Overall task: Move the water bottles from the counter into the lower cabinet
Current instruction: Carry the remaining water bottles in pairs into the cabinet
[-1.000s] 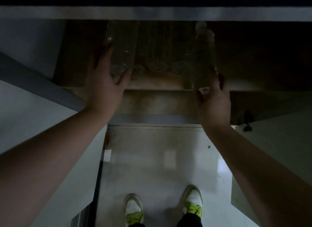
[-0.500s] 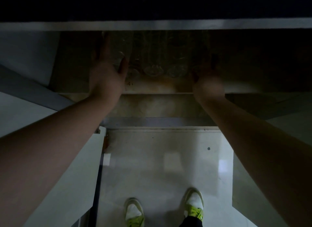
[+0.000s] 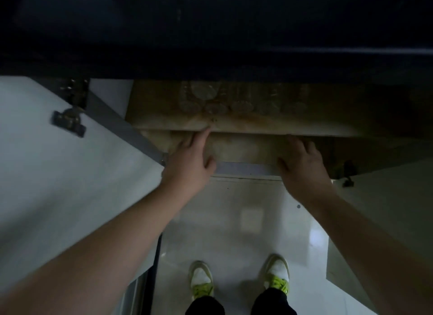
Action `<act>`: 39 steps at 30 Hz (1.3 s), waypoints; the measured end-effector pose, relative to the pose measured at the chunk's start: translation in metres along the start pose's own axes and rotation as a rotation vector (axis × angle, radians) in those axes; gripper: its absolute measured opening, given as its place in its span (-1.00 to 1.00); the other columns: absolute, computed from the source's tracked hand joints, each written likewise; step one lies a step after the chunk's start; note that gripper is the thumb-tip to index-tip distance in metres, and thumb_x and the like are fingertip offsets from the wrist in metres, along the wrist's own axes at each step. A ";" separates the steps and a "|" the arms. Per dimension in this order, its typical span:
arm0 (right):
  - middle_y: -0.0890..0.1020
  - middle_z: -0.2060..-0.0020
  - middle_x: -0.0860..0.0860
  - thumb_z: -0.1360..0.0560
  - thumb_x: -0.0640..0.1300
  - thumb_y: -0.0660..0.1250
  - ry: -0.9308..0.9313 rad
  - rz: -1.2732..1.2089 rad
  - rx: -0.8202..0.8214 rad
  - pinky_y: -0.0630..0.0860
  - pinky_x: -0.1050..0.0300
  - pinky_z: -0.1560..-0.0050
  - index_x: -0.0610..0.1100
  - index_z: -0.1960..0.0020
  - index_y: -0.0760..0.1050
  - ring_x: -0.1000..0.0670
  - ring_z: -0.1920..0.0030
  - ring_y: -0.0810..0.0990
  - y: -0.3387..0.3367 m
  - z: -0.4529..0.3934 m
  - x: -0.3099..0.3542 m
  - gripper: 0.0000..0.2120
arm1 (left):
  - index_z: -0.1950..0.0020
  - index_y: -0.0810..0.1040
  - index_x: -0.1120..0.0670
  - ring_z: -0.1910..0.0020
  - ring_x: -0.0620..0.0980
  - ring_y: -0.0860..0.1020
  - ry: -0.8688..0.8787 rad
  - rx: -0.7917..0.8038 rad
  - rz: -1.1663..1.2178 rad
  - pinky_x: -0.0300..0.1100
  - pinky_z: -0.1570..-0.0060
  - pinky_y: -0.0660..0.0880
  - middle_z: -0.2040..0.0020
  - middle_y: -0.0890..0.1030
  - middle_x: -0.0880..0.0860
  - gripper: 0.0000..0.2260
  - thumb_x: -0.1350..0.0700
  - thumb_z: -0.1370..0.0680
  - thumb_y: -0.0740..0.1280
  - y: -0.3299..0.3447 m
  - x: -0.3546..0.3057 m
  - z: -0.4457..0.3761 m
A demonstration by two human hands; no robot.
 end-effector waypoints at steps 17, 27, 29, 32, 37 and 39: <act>0.46 -0.36 -0.03 -0.60 0.08 0.18 0.063 0.191 0.248 0.38 -0.02 -0.26 -0.06 -0.43 0.35 -0.11 -0.32 0.45 -0.186 0.311 0.107 -0.55 | -0.38 0.47 0.05 -0.20 0.12 0.53 0.365 0.378 -0.324 0.05 -0.10 0.46 -0.26 0.54 0.04 -0.40 -0.21 -0.48 0.01 -0.163 -0.126 0.268; 0.57 -0.24 -0.03 -0.56 0.11 0.22 0.268 0.215 -0.095 0.45 -0.06 -0.23 -0.07 -0.32 0.48 -0.13 -0.23 0.55 -0.274 0.413 0.070 -0.59 | -0.41 0.41 0.00 -0.20 0.00 0.50 0.742 0.323 -0.418 -0.07 -0.11 0.40 -0.27 0.50 -0.04 -0.48 -0.21 -0.56 0.02 -0.185 -0.261 0.291; 0.57 -0.24 -0.02 -0.56 0.13 0.18 0.322 0.210 -0.141 0.44 -0.05 -0.23 -0.05 -0.32 0.48 -0.13 -0.23 0.54 -0.289 0.428 0.050 -0.58 | -0.43 0.40 0.00 -0.24 -0.02 0.48 0.826 0.327 -0.441 -0.05 -0.17 0.39 -0.29 0.48 -0.04 -0.48 -0.20 -0.56 0.03 -0.178 -0.301 0.297; 0.56 -0.25 -0.02 -0.56 0.16 0.13 0.409 0.192 -0.207 0.44 -0.05 -0.24 -0.05 -0.33 0.46 -0.13 -0.24 0.53 -0.312 0.454 0.010 -0.55 | -0.46 0.36 -0.02 -0.30 -0.03 0.44 0.916 0.348 -0.468 -0.04 -0.26 0.36 -0.35 0.46 -0.05 -0.49 -0.18 -0.56 0.06 -0.158 -0.361 0.309; 0.57 -0.23 -0.03 -0.56 0.12 0.24 0.560 0.144 -0.317 0.43 -0.05 -0.21 -0.07 -0.30 0.49 -0.14 -0.23 0.54 -0.349 0.507 -0.074 -0.60 | -0.44 0.37 -0.04 -0.27 -0.03 0.45 1.036 0.353 -0.517 -0.05 -0.24 0.35 -0.33 0.48 -0.04 -0.48 -0.21 -0.56 0.04 -0.098 -0.460 0.337; 0.57 -0.23 -0.04 -0.56 0.12 0.24 0.612 0.122 -0.336 0.43 -0.04 -0.20 -0.07 -0.30 0.49 -0.14 -0.23 0.54 -0.366 0.528 -0.106 -0.60 | -0.42 0.40 -0.04 -0.26 -0.02 0.46 1.073 0.356 -0.519 -0.03 -0.22 0.36 -0.32 0.50 -0.03 -0.45 -0.24 -0.53 0.01 -0.072 -0.499 0.351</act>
Point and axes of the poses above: each hand's wrist, its own z-axis away from the middle knuckle, its own y-axis out of the palm, x = y × z, the point moved 2 cm from there along -z, towards the middle knuckle
